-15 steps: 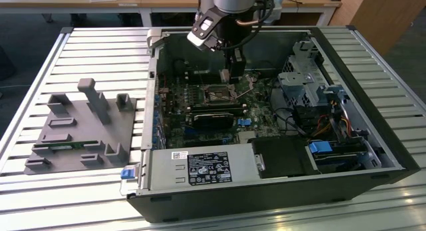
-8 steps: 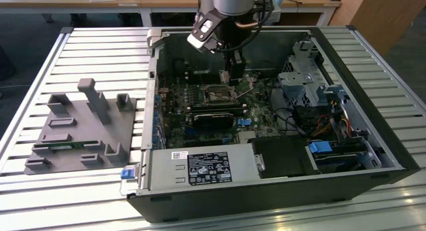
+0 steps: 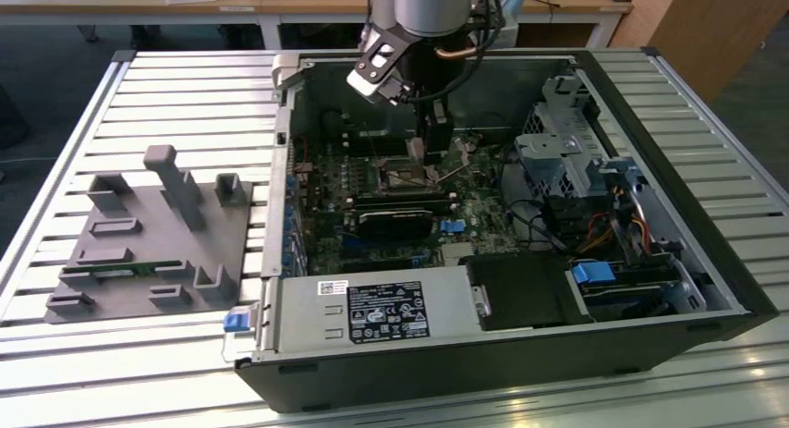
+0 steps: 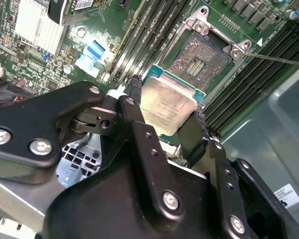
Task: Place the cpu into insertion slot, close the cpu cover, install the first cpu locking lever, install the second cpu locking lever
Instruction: 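Place the cpu into insertion slot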
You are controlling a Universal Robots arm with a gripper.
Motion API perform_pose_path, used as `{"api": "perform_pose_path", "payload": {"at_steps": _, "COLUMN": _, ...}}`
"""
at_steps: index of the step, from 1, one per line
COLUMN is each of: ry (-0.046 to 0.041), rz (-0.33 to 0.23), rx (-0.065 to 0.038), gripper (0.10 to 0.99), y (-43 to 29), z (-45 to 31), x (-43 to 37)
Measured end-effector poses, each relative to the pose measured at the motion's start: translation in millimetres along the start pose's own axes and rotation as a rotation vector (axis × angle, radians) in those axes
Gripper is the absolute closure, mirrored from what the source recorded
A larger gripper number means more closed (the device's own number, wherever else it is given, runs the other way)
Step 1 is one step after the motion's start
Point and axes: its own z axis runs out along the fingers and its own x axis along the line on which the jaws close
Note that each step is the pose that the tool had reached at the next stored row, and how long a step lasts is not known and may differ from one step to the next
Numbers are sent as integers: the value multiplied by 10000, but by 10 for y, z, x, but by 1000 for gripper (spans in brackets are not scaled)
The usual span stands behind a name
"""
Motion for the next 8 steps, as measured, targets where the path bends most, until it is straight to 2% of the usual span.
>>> {"api": "perform_pose_path", "payload": {"at_steps": 8, "ry": -97, "rz": -9, "rx": 2, "gripper": 545, "y": -6, "z": 64, "x": 3}}
